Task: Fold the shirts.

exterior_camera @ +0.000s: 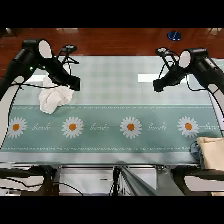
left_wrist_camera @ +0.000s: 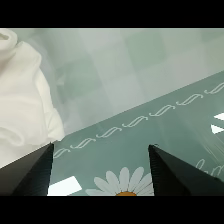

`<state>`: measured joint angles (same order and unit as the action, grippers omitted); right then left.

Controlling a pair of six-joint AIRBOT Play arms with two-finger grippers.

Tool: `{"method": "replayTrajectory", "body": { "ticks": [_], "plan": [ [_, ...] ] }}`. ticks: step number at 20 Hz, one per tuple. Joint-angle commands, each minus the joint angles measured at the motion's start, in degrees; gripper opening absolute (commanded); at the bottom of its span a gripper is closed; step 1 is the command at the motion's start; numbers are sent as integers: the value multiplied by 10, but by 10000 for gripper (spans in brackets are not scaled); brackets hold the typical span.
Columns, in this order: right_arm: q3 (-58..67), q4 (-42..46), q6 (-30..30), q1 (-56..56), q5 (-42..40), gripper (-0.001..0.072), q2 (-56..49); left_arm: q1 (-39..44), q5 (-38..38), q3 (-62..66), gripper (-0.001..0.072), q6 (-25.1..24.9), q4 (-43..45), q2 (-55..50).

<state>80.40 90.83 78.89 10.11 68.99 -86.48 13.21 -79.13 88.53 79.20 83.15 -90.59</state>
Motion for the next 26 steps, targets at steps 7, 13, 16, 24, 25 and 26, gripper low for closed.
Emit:
{"method": "replayTrajectory", "body": {
  "ticks": [7,13,16,24,25,26],
  "plan": [
    [1,37,-1,1,30,607,0,-98,56,25,720,94,123,12],
    [1,37,-2,1,26,595,0,-198,72,13,720,68,3,-35],
    [1,37,-2,1,26,595,0,-204,82,13,720,32,-25,-74],
    [1,36,-1,1,26,590,0,-204,43,14,32,-1,-82,-158],
    [1,36,-1,1,27,589,0,-204,31,23,32,-1,-82,-154],
    [1,38,-1,1,28,588,0,-204,17,42,32,-1,-82,-150]
  ]
}}
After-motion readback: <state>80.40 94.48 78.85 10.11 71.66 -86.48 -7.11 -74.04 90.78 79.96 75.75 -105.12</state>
